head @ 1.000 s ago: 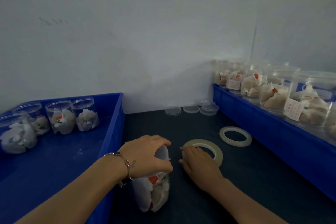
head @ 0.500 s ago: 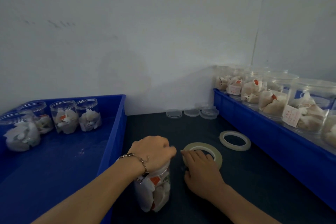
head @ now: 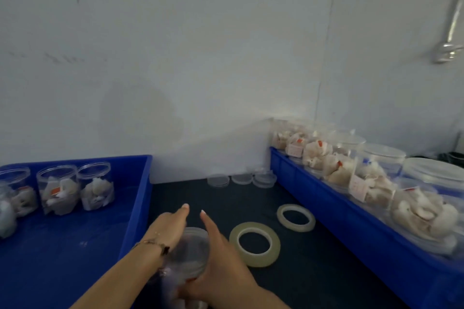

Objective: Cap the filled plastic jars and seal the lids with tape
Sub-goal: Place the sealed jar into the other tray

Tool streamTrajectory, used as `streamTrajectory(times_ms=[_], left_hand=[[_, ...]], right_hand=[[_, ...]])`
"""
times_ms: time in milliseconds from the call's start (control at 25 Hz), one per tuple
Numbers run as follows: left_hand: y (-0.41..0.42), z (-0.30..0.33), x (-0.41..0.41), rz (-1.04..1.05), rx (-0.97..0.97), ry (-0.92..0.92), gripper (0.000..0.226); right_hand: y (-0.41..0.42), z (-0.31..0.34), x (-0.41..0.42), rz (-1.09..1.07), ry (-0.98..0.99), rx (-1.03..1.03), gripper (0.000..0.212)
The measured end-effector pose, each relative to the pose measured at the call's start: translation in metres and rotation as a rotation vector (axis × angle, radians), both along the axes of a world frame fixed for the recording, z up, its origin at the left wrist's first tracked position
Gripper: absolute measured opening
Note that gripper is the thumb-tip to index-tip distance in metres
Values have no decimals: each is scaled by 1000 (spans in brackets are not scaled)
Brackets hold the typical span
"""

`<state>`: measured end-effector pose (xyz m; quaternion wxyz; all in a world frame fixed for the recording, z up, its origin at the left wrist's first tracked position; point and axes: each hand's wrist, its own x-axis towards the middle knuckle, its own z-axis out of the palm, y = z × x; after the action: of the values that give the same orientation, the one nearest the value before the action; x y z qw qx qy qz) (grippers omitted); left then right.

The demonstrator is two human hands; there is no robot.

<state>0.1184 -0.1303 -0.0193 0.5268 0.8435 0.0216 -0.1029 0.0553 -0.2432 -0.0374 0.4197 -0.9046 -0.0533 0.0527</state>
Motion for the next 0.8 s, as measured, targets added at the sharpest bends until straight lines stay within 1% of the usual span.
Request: streamTrajectory(times_ms=[80,160,200,280,320,360,400,440,520,600,720,760,800], left_hand=[[-5,18,-8,3,-245,35,35],[-15,40,-21,-82,-387,94,29],[-21,48,-27,-161,-365,69,27],[-31,67,-36,-329,-200,-18,25],[-39,83,-43,-425,-117,-44,31],[-47,100,-52,-506,-65,-67,43],[-58,116,-56,-566,-58,-94,53],[-71,131,-60,-624,-80,-136,57],[-102,165,-65,-698,-223,-259,52],[-138,199,-64,-683,-355,-409,47],[-200,243,-46,-519,-296,-692,36],[-222,254,-35,-466,-310,-732,31],[-245,261,-24,-457,-344,-733,28]], right_hand=[[-17,16,-12,-43,-62,3,124],[-44,38,-28,-53,-131,16,119],[-59,50,-35,-53,-165,17,117],[-89,78,-49,-67,-241,-2,111],[-104,94,-56,-81,-285,-19,108],[-117,109,-64,-99,-330,-40,106],[-130,124,-73,-120,-377,-58,105],[-142,140,-81,-147,-425,-63,105],[-168,175,-92,-199,-511,-60,105],[-197,211,-93,-262,-615,-117,109],[-248,261,-76,-408,-785,-210,114],[-265,272,-64,-458,-814,-244,111],[-280,279,-52,-506,-824,-282,106]])
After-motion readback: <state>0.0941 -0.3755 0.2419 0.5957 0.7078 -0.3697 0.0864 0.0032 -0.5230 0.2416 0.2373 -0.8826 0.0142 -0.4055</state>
